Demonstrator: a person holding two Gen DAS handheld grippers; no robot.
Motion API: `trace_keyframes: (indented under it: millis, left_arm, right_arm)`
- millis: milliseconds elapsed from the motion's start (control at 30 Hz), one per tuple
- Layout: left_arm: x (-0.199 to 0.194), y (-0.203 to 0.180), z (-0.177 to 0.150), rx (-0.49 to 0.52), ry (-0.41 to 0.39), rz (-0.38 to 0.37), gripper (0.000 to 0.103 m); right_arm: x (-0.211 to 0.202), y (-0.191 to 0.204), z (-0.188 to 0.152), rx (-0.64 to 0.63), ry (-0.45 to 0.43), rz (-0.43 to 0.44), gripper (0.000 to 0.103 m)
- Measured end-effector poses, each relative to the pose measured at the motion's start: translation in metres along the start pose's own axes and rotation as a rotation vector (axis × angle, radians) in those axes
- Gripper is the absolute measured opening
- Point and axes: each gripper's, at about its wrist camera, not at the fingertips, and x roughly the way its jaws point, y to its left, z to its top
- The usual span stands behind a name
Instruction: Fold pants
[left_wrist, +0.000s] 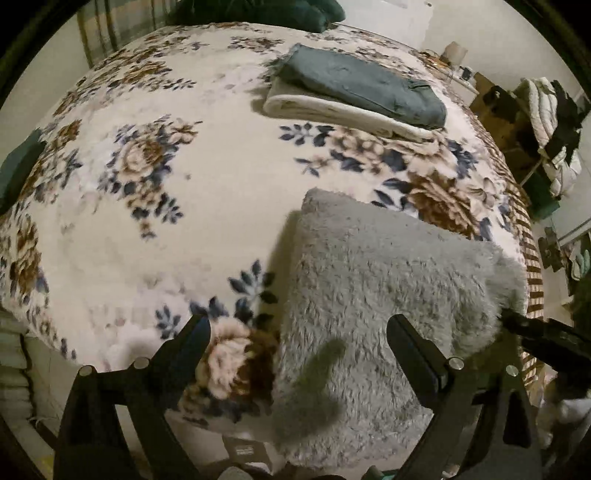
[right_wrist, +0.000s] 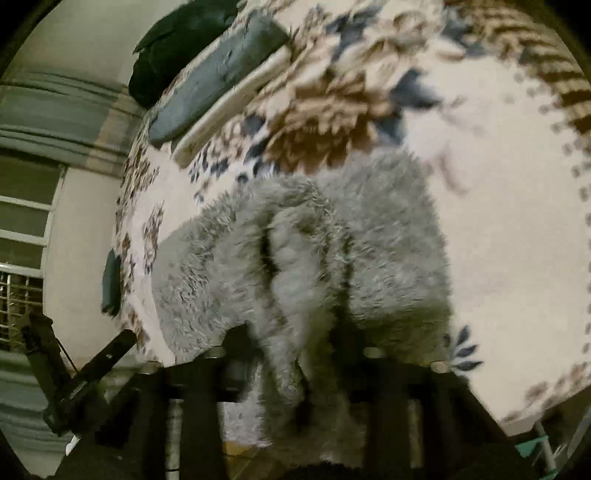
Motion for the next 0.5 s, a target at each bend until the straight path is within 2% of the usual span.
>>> trace_keyframes:
  millis: [67,233,333,400,433,500]
  left_arm:
    - [0.002,-0.008,0.006,0.014,-0.009,-0.011,0.097]
    - [0.019,-0.031,0.023,0.037,0.003,-0.061,0.098]
    - [0.042,-0.050,0.031,0.061,0.037,-0.079,0.098]
    - [0.069,-0.063,0.035,0.091,0.093,-0.093,0.098]
    - [0.076,-0.066,0.035,0.094,0.109,-0.098,0.098]
    - [0.087,-0.070,0.037,0.098,0.143,-0.101,0.098]
  right_arm:
    - [-0.023,-0.006,-0.003,0.047,-0.048,0.006,0.025]
    - [-0.079,-0.039,-0.006,0.190,-0.154,-0.006,0.022]
    - [-0.100,-0.060,-0.001,0.212,-0.199,-0.075,0.022]
    - [-0.092,-0.083,0.007,0.232,-0.171,-0.151,0.022]
    - [-0.084,-0.095,0.008,0.236,-0.143,-0.187,0.028]
    - [-0.061,-0.117,0.011,0.268,-0.027,-0.215,0.047]
